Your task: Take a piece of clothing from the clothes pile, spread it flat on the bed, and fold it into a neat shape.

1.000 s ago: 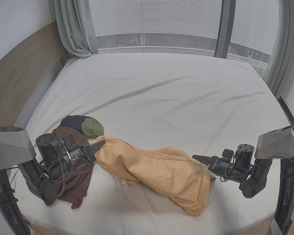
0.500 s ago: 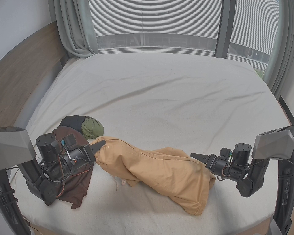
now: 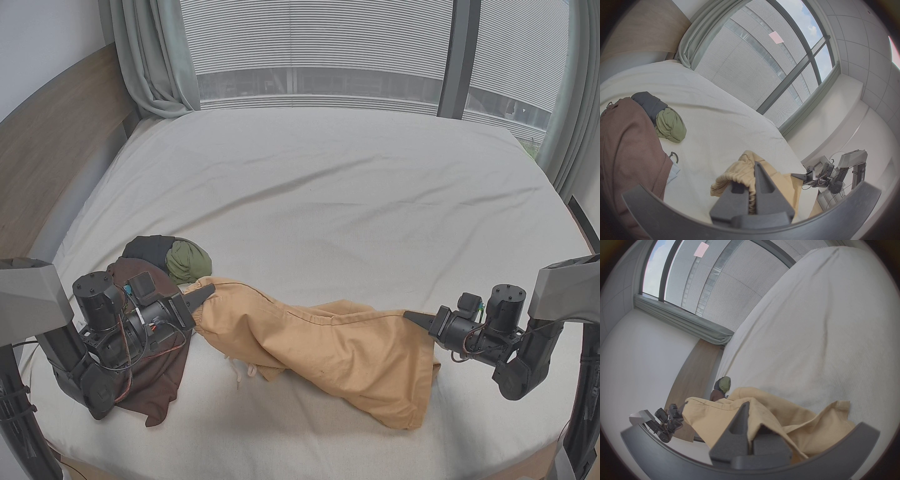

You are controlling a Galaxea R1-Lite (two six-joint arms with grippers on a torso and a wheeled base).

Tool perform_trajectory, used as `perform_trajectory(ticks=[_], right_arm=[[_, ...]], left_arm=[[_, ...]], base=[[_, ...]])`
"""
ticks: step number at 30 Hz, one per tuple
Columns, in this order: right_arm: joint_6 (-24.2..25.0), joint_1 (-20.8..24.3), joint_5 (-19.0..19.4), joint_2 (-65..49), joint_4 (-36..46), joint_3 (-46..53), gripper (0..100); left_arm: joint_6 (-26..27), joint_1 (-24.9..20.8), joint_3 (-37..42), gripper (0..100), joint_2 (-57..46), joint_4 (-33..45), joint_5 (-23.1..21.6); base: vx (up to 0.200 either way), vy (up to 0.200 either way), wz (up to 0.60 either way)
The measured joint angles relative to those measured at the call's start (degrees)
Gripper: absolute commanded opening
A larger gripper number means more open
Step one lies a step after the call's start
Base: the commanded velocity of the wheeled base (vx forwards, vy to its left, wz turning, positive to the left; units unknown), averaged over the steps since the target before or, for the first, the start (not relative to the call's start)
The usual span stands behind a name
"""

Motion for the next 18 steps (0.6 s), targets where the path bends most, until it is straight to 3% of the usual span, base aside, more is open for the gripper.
perform_trajectory(ticks=[18], right_arm=[[-0.68, 0.74, 2.33, -15.54, 0.11, 4.52, 0]], left_arm=[[-3.75, 0.05, -1.79, 0, -7.46, 0.02, -0.72]], base=[[0.000, 0.000, 0.00]])
